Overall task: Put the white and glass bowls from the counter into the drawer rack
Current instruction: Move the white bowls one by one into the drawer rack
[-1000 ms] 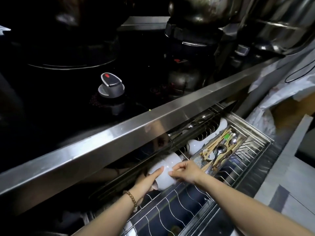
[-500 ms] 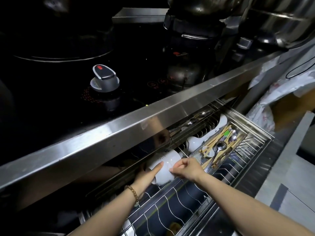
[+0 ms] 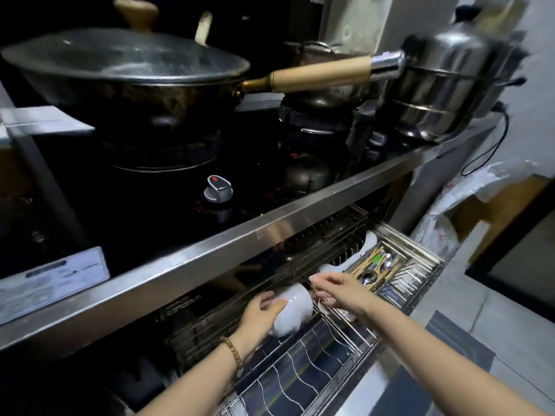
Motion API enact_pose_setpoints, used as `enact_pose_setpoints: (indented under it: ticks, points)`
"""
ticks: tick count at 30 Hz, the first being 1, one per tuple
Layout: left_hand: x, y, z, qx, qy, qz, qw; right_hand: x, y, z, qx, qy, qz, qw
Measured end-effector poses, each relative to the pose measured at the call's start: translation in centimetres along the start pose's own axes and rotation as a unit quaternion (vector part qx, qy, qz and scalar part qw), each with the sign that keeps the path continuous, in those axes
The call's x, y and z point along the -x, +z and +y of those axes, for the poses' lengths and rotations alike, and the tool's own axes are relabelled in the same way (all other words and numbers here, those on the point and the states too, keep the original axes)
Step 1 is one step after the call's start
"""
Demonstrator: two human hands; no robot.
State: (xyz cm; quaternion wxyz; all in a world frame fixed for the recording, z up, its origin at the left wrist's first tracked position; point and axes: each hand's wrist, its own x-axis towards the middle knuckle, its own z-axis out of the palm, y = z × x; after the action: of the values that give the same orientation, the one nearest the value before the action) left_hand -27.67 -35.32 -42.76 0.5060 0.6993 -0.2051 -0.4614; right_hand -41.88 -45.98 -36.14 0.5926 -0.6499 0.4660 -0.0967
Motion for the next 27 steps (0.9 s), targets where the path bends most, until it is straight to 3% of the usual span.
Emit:
enact_pose_setpoints:
  ticks: [5,13,20,27]
  points:
    - [6.1,-0.5,5.5,-0.026,0.139,-0.035,0.989,7.1,-1.6,-3.9,0.007,-0.069,0.003,0.998]
    - [17.6,-6.4,17.4,-0.036,0.386,-0.029,0.922,16.5,0.1,-15.4,0.007,-0.254,0.03,0.967]
    - [25.8,-16.9,24.7,-0.109,0.527,0.072,0.84,20.9,6.9,-25.1,0.035,-0.386,-0.007,0.922]
    - [31.1,-28.4,27.6,-0.199,0.574,0.247,0.754,22.4,14.3,-32.0,0.081,-0.444,-0.068,0.89]
